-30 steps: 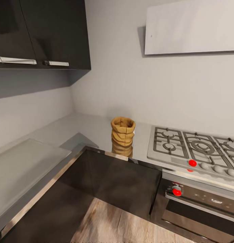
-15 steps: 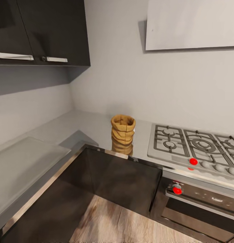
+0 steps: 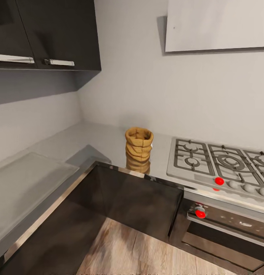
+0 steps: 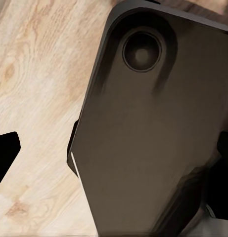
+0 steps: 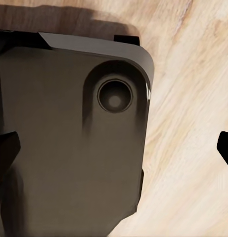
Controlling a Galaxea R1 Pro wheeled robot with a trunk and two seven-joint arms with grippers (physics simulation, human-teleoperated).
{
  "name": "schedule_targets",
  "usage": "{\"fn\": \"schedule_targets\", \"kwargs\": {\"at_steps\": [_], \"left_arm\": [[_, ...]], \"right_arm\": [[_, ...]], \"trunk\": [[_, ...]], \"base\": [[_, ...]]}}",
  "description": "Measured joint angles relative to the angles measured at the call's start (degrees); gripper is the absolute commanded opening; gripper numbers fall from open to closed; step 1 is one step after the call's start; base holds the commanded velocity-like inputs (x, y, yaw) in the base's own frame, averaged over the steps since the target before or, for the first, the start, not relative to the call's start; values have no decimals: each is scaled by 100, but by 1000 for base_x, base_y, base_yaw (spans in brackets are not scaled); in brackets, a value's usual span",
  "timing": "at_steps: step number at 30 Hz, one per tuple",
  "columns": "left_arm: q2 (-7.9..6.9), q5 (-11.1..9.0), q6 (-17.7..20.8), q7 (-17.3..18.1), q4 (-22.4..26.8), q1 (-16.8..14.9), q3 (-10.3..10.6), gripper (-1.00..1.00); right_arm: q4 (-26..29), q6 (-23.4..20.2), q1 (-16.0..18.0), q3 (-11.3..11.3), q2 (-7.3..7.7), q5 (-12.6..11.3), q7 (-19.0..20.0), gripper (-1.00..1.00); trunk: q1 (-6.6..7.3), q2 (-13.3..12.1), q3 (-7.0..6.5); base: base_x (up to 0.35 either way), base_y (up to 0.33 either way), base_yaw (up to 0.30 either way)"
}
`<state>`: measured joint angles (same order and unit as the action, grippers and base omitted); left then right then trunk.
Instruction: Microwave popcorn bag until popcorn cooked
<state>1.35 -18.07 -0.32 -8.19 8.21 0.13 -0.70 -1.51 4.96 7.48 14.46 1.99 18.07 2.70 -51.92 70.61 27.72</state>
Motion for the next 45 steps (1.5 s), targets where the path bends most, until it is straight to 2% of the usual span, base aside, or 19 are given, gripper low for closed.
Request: {"fn": "schedule_targets", "kwargs": {"at_steps": [14,26,45], "left_arm": [[4,9,-2,1,-12,0,11,100],[4,11,-2,1,-21,0,11,100],[-4,8,0,9,-7,0,8,100]], "right_arm": [[0,21,2,0,4,0,-4,100],[0,48,0,7,9,-8,-11,100],[16,48,2,-9,-4,27,-39,100]], "trunk": [[0,0,119],[0,0,123],[0,0,123]], "base": [[0,0,0],[0,0,-123],[0,0,-5]]}}
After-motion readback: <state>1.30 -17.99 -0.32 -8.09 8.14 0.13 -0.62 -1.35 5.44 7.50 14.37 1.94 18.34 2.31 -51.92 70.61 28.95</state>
